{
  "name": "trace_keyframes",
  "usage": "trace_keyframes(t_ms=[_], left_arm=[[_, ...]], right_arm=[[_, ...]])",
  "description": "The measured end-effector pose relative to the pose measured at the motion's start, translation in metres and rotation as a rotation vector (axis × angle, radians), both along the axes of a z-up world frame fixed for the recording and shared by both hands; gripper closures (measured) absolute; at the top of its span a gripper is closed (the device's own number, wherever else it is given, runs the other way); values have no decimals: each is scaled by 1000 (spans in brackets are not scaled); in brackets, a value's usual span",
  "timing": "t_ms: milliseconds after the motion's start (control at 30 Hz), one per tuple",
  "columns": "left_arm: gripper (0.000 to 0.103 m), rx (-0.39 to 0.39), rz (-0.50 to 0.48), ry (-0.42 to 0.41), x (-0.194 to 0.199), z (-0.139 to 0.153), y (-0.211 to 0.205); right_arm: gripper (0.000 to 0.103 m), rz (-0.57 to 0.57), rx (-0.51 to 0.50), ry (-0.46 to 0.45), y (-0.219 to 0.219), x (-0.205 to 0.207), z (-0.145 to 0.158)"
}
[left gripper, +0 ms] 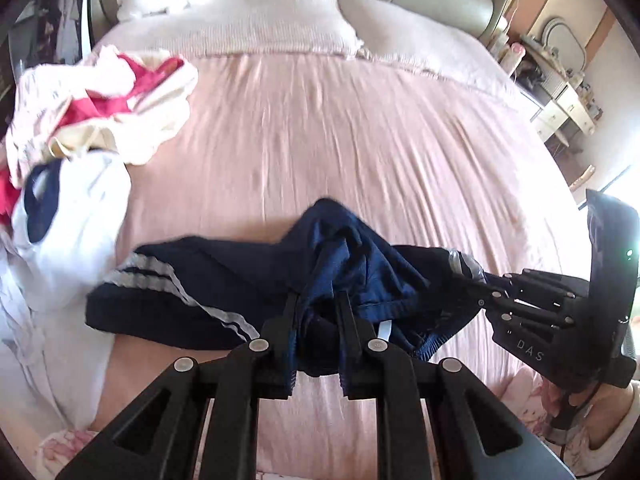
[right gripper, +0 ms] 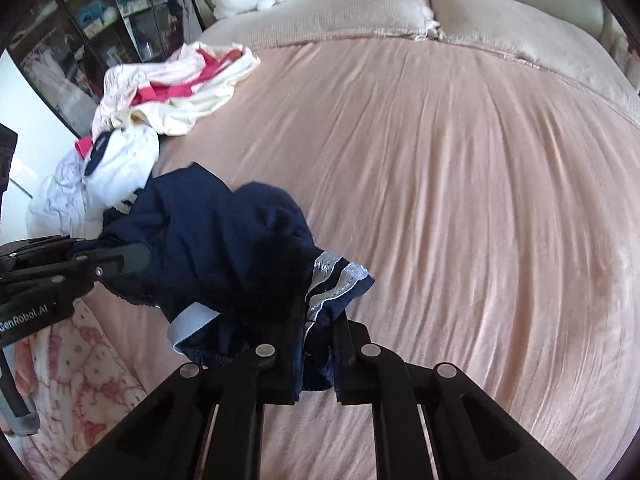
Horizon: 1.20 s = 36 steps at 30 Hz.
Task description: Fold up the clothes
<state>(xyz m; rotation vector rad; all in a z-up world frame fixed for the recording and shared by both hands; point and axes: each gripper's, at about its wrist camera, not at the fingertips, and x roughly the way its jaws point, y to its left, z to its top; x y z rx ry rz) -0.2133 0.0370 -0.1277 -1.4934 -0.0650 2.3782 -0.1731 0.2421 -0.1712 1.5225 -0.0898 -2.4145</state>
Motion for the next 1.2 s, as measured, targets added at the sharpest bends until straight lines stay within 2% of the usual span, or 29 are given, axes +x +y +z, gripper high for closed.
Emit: trace_keyframes(t_ms=[133, 233, 300, 467, 533, 667, 733, 833, 900, 933, 1067, 1100, 1133, 1200], left_arm=[[89, -43, -38, 36, 3, 19, 7], [89, -9, -69, 17, 7, 28, 10], [89, 30, -83, 33, 16, 42, 12], [89, 135, -128, 129, 38, 98, 20], [90, 171, -151, 172, 45, 122, 25], [90, 228, -199, 248, 69, 163, 34], [90, 233, -208, 273, 80, 175, 33], [90, 265, -197, 292, 90, 185, 21], [90, 302, -184, 299, 94, 191, 10], [90, 303, -176, 308, 96, 194, 7], [89, 283, -150, 318, 97, 197, 1], [89, 293, -151, 317, 97, 198, 1], [89, 299, -150, 320, 98, 199, 1], [89, 308, -154, 327, 101, 200, 3]], right_arm=[[94, -31, -26, 88, 11, 14, 35], [94, -52, 3, 187, 8, 25, 55], [94, -73, -4, 219, 7, 32, 63], [90, -75, -34, 165, 10, 37, 66], [77, -24, -22, 155, -1, 43, 64], [65, 34, -63, 152, -25, 59, 61], [64, 7, -12, 151, -34, 60, 54], [64, -98, 87, 150, -29, 52, 47], [64, -139, 95, 149, -20, 52, 49], [64, -143, 68, 146, -17, 54, 52], [64, -63, -258, 145, -2, 85, 87], [61, -45, -293, 167, -1, 95, 98], [52, -25, -303, 198, -4, 104, 110], [44, 18, -294, 249, -14, 121, 129]])
